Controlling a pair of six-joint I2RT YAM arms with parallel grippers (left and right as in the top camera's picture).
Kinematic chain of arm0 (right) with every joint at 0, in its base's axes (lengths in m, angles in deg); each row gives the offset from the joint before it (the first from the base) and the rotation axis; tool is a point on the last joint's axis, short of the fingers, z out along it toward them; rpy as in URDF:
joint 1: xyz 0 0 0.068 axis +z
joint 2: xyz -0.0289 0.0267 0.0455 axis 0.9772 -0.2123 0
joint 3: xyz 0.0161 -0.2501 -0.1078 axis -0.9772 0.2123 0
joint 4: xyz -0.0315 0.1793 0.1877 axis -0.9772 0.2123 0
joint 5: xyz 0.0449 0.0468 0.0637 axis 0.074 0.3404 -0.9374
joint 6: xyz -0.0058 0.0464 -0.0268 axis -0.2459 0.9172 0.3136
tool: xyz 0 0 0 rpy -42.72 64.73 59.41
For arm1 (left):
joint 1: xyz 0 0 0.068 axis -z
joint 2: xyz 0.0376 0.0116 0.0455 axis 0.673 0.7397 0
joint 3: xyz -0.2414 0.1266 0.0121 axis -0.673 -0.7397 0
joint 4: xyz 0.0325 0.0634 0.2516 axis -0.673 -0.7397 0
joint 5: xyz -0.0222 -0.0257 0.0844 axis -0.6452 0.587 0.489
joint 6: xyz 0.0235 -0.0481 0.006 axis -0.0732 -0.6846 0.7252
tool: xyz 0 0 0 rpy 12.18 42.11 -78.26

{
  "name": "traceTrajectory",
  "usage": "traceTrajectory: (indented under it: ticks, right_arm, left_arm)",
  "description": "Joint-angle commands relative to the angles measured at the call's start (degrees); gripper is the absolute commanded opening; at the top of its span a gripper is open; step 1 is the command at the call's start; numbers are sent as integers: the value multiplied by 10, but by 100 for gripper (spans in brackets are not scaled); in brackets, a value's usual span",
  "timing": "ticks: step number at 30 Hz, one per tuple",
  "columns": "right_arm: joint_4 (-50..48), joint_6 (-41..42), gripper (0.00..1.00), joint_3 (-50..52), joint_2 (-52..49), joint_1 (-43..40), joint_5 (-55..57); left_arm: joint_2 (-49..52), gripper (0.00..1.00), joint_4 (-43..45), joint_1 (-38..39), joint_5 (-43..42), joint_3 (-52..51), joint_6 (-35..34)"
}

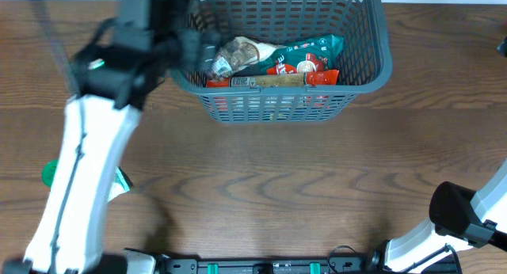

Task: Pack container
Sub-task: 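Drop the snack bag into the basket and pull the left gripper back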

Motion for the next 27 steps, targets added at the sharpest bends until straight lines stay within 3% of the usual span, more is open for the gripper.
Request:
traceTrajectory:
  ticks: [1, 7, 14, 21, 27]
  right_arm:
    - [1, 10, 99, 2, 4, -9, 2]
    - [1, 10, 99, 2, 4, -9, 2]
    - [1, 10, 99, 2, 4, -9, 2]
    - [1, 10, 99, 2, 4, -9, 2]
    - [1, 10, 99, 2, 4, -9, 2]
  left_arm:
    - [-38, 99, -56, -36, 67, 6, -52]
    - [-85, 99, -209, -93, 78, 6, -58]
    - [-93, 99, -341, -100, 173, -9, -56]
    - [-110, 99, -352, -100, 178, -85, -57]
    - [-145, 99, -306, -100, 173, -223, -78]
